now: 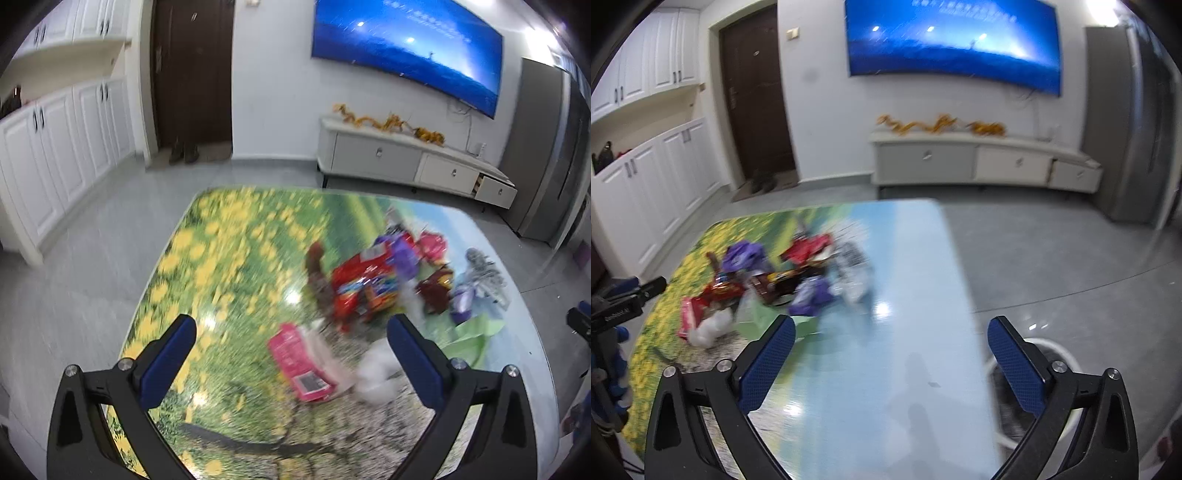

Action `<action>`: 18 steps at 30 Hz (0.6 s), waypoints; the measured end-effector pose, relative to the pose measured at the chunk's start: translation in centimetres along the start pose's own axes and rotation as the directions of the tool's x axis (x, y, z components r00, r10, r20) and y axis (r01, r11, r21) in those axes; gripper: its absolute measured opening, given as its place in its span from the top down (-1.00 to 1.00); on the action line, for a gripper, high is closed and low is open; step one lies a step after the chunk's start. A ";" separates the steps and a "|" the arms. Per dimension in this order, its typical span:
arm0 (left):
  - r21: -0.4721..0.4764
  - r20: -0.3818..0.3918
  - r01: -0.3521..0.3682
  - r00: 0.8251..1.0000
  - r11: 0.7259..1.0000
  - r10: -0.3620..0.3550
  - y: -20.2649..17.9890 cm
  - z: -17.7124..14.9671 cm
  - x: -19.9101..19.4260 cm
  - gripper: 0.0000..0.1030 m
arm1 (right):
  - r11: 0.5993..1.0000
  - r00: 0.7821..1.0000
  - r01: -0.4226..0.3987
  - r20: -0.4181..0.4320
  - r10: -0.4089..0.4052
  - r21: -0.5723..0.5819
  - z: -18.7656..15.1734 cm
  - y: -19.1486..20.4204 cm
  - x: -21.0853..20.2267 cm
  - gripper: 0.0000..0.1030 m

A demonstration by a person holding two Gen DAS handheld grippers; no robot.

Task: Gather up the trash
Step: 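Reach the left tool to the pink wrapper while the right tool grasps the printed plastic bag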

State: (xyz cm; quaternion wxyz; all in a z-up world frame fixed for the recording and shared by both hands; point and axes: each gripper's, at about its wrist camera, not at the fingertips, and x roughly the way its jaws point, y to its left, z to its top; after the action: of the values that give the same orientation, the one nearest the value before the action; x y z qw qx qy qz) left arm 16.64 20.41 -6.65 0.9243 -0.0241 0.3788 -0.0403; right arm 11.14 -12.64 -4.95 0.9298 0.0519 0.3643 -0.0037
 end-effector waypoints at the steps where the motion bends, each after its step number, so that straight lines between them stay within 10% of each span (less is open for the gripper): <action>1: -0.011 -0.020 0.009 1.000 1.000 -0.010 0.4 -0.2 0.5 -1.00 | 1.000 0.999 -0.028 -0.017 0.028 0.001 0.0 0.5 0.9 -0.83; 18: -0.101 -0.181 0.093 0.977 0.991 -0.110 0.8 -0.8 7.5 -0.30 | 0.988 0.980 -0.153 -0.133 0.151 -0.003 4.5 2.5 13.7 -0.35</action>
State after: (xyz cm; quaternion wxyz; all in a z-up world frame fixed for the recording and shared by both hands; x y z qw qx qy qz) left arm 21.42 20.50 -12.48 0.8795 -0.0820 0.4632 -0.0723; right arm 24.38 -10.22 -10.72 0.9015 0.0737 0.4200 0.0732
